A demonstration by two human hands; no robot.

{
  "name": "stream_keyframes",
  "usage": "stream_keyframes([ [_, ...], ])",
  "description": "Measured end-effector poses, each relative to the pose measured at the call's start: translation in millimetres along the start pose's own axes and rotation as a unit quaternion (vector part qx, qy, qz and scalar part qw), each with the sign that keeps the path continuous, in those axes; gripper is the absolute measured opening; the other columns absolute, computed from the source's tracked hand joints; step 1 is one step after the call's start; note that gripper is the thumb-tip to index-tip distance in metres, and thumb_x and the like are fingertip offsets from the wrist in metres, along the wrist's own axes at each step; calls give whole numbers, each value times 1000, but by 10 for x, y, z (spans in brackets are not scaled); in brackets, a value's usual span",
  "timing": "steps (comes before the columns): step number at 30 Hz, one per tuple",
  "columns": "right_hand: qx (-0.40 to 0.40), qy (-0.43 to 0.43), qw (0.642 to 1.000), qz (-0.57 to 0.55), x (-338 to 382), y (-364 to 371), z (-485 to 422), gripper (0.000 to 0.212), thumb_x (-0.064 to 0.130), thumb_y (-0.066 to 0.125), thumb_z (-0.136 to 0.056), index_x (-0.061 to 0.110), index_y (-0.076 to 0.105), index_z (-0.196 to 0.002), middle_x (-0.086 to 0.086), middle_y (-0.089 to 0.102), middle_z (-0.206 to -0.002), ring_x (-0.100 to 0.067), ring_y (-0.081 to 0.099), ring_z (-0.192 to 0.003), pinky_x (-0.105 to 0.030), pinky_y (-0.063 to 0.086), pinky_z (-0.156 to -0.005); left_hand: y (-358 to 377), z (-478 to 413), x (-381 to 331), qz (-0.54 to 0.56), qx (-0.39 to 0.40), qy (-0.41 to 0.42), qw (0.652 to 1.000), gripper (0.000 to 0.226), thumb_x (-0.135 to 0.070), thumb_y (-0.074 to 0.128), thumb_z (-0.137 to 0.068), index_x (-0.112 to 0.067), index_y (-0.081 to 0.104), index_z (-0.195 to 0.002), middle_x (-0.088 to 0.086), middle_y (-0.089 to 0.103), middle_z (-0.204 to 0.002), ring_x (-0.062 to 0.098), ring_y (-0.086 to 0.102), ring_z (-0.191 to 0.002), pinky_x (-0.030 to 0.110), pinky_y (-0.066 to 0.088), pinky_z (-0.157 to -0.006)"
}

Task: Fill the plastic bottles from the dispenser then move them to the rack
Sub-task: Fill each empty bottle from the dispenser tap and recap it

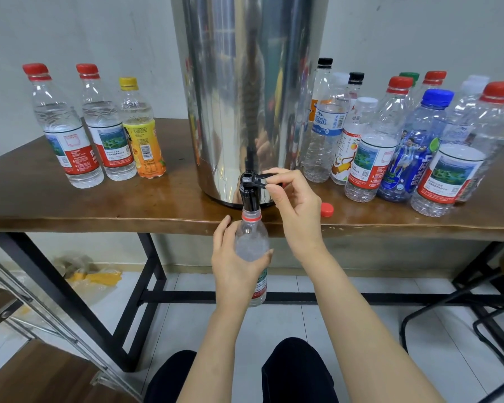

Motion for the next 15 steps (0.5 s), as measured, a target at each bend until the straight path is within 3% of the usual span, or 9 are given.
stream_keyframes([
  [11,23,-7,999,42,31,-16,-7,8,26,59,-92,24,65,-98,10,68,-112,-10,63,-100,-28,49,-83,-19,7,-2,6,0,6,1000,78,-26,89,-67,-17,52,-136,-4,39,-149,3,38,-126,22,31,-103],
  [15,66,-32,992,106,73,-76,-20,14,12,65,-92,14,69,-105,5,67,-118,-7,62,-98,-21,47,-84,-25,5,-11,12,4,5,1000,78,-24,89,-67,-16,53,-136,-4,40,-149,7,40,-129,22,32,-104],
])
Point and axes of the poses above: each hand's wrist, its own z-axis away from the middle knuckle, its own y-axis out of the palm, x = y × z, the point moved 8 cm from there along -z, towards the middle knuckle
